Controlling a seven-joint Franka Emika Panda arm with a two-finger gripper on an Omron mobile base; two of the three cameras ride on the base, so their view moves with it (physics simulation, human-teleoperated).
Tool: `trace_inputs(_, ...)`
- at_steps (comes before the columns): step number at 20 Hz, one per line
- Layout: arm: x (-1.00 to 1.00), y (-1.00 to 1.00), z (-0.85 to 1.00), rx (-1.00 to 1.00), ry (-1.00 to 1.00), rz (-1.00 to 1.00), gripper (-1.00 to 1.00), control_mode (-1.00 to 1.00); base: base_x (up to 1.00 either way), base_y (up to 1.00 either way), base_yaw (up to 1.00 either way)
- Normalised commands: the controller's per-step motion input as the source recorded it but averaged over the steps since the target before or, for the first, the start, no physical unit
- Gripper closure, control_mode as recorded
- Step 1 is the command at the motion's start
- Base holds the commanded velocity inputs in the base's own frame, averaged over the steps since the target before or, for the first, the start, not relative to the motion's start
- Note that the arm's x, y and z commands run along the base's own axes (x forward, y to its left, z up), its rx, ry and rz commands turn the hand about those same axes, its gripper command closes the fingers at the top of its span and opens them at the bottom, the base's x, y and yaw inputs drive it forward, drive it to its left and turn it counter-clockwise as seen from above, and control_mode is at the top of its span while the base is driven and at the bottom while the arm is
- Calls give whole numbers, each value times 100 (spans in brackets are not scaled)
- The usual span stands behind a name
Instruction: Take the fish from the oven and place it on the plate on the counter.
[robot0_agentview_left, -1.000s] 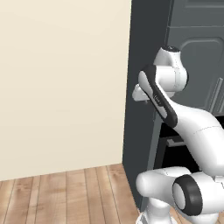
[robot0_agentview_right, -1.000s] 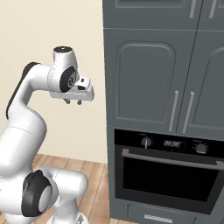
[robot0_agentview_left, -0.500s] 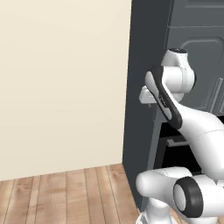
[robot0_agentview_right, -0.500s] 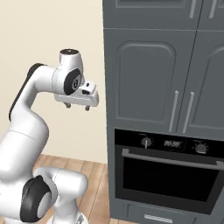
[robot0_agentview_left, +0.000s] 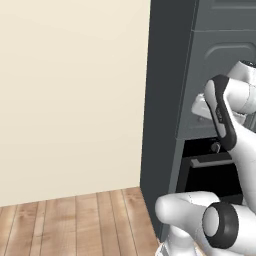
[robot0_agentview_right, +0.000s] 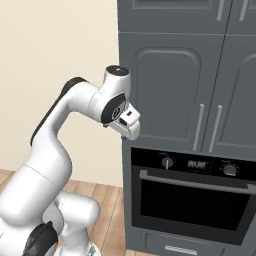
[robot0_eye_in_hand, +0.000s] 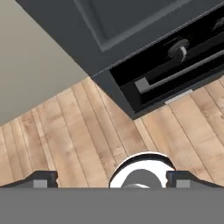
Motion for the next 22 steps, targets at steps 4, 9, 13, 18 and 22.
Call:
trace_inputs(4,-2,-52,-1,25,-1,-56,-100,-100,0,0,0)
trace_inputs(9,-9,-50,-28,17,0,-59,-100,-100,0,0,0)
trace_inputs(13,-2,-47,-53,19,-5,-57,-100,-100,0,0,0)
trace_inputs(18,2,-47,-89,8,-1,-50,-100,-100,0,0,0)
trace_inputs(22,3,-32,-64,3,-4,-30,-100,-100,0,0,0)
